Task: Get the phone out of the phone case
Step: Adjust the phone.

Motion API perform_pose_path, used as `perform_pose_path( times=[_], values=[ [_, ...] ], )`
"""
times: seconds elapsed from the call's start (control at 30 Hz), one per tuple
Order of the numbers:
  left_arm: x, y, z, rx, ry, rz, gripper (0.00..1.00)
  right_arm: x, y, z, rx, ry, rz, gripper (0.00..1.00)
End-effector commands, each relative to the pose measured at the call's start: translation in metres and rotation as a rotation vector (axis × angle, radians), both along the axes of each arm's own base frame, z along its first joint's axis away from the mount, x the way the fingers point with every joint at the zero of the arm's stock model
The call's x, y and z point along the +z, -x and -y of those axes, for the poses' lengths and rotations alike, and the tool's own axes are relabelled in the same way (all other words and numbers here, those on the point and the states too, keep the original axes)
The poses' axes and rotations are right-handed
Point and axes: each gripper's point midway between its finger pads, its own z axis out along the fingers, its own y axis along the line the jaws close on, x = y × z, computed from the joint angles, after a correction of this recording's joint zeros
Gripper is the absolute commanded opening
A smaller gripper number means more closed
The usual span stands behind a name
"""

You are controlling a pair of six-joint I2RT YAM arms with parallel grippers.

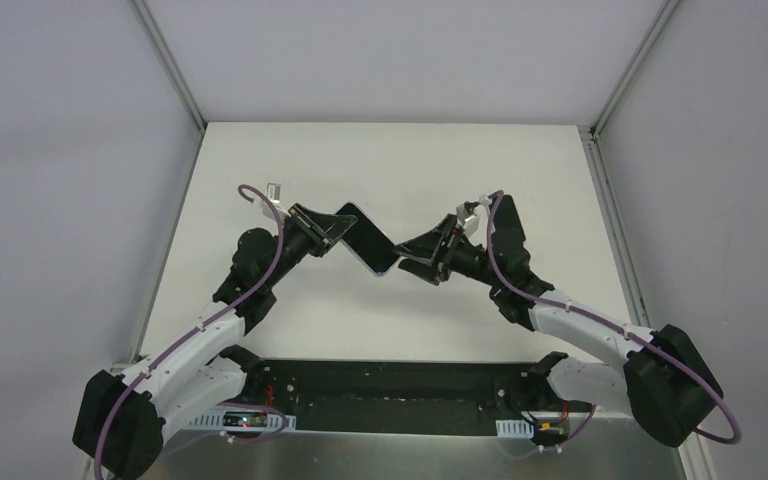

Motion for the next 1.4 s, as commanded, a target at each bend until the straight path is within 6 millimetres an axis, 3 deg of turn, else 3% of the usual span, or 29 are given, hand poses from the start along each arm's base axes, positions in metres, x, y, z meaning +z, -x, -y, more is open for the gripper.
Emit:
perform_pose_path(
  times=[0.0, 0.2, 0.37, 0.57, 0.93, 1.03, 1.1, 1.17, 1.37],
  values=[
    [0.057, 0.011, 0.007, -0.057, 0.157, 0.179, 0.0, 0.023, 0.01, -0.009, 0.051, -0.073, 0.075, 0.79],
    [0.082, 0.019, 0.008, -0.081, 0.203, 0.258, 0.0, 0.039, 0.01, -0.015, 0.06, -0.136, 0.092, 0.78],
    [0.088, 0.026, 0.009, -0.095, 0.213, 0.282, 0.0, 0.052, -0.002, -0.022, 0.041, -0.194, 0.079, 0.77],
    [0.091, 0.028, 0.01, -0.089, 0.229, 0.286, 0.0, 0.076, -0.011, -0.031, 0.06, -0.339, 0.06, 0.57],
    [0.086, 0.022, 0.008, -0.058, 0.255, 0.25, 0.0, 0.081, -0.005, -0.039, 0.101, -0.35, 0.072, 0.33],
    [0.083, 0.021, 0.009, -0.062, 0.268, 0.226, 0.0, 0.083, -0.002, -0.039, 0.116, -0.347, 0.087, 0.22],
    [0.081, 0.02, 0.011, -0.072, 0.275, 0.207, 0.0, 0.083, 0.001, -0.039, 0.126, -0.34, 0.097, 0.1],
    [0.079, 0.02, 0.014, -0.083, 0.277, 0.194, 0.04, 0.081, 0.003, -0.037, 0.129, -0.329, 0.108, 0.0],
    [0.075, 0.024, 0.019, -0.124, 0.273, 0.181, 0.33, 0.077, 0.011, -0.029, 0.133, -0.271, 0.171, 0.0]
  ],
)
